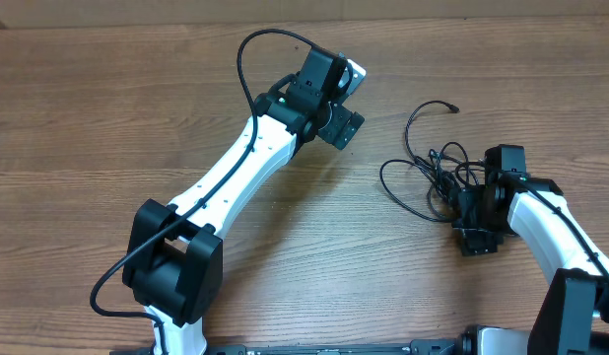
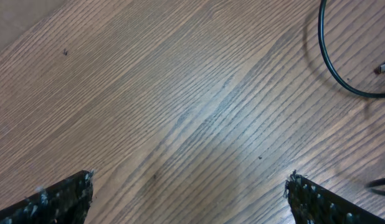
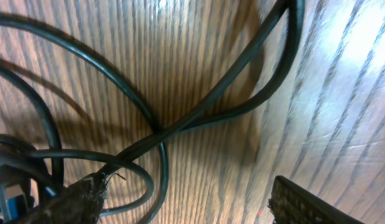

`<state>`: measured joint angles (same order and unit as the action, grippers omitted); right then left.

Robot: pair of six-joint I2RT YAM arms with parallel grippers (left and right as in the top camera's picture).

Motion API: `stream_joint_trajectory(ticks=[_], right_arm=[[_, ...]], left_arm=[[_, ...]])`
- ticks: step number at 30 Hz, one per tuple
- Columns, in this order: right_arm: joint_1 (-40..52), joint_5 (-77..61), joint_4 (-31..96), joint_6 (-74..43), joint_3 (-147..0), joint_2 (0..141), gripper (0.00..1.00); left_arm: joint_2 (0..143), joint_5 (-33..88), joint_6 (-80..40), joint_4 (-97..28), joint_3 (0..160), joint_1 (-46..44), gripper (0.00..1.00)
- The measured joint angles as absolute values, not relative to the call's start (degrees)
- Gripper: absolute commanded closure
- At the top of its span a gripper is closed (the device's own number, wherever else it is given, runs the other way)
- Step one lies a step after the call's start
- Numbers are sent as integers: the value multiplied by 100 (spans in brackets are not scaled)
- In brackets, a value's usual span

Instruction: Untangle cables

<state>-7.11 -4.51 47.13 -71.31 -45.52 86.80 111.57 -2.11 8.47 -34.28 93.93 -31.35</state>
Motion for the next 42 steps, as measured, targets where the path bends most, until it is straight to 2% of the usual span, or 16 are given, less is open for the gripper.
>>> stream_joint_trajectory(ticks=[10, 26, 34, 38, 42], right_arm=[[-711, -711, 4856, -7282, -4512, 8680, 27], [-711, -401, 4598, -7286, -4466, 8680, 27], [-709, -425, 4519, -7288, -4451, 8927, 30], [-709, -464, 4440, -7299, -4418, 8995, 38], [-711, -510, 4388, -7314, -4407, 8995, 63]], left_arm=[[11155, -211, 847, -3433, 9393, -3135, 0], [11155, -211, 847, -3433, 9393, -3135, 1], [11157, -211, 847, -3433, 9393, -3135, 1], [11157, -211, 847, -3433, 9393, -3135, 0], [11157, -211, 847, -3433, 9393, -3135, 0]])
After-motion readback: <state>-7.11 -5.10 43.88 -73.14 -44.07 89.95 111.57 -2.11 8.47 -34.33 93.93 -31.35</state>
